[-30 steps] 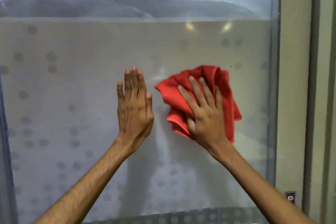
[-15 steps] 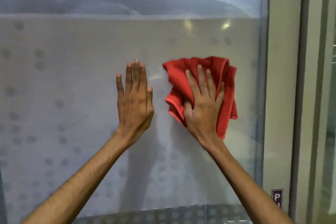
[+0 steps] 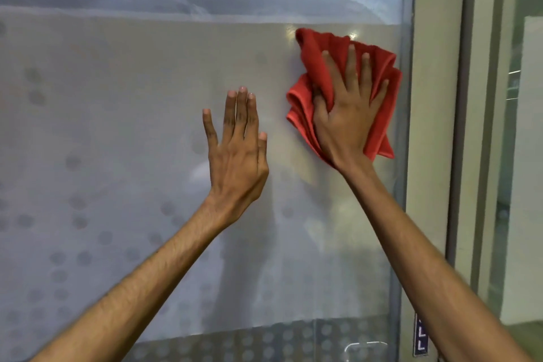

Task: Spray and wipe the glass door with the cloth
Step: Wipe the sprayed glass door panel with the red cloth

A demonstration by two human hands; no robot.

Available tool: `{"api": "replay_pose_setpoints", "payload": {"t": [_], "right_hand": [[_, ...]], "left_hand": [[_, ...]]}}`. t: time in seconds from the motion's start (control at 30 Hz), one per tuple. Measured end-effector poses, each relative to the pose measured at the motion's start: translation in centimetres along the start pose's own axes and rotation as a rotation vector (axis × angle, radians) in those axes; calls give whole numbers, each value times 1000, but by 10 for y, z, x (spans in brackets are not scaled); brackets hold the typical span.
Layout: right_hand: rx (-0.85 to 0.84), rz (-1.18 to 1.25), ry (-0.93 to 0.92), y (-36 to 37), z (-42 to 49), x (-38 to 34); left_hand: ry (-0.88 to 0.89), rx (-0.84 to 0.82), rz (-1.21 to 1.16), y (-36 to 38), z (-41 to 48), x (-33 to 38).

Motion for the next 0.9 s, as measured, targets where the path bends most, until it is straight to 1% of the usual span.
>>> {"api": "replay_pose_setpoints", "payload": {"t": [0.07,0.13,0.23,0.33,0.5,0.6,0.67,0.77,0.9], "right_hand": [[-34,28,-106,3,-18,-12],[-71,46,-180,3,-55,-13],[-107,16,-207,-4,-112,12],[-117,-5,-226,-12,-109,33],[-36,36,-92,-19,-15,52],[-5,53,-58,-21,12,64],[24,88,-35,-23,4,70],[76,157,-11,-30,-36,79],[25,157,28,-32,-107,84]], "left_hand": [[0,17,9,-1,1,0],[3,23,6,0,-1,1],[4,21,6,3,-4,3],[12,24,-6,3,-6,7],[11,20,-29,4,2,20],[21,24,-50,6,4,28],[15,36,-54,6,4,29],[22,53,-74,5,0,30],[30,59,-138,5,-15,37]]}}
Point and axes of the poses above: each hand's wrist, its own z-axis towards the middle knuckle, its own y-axis out of the palm, x = y × z, the point moved 9 cm from there along z, towards the middle knuckle, and after that the axes turned 7 degrees about z, right-handed, at the moved point
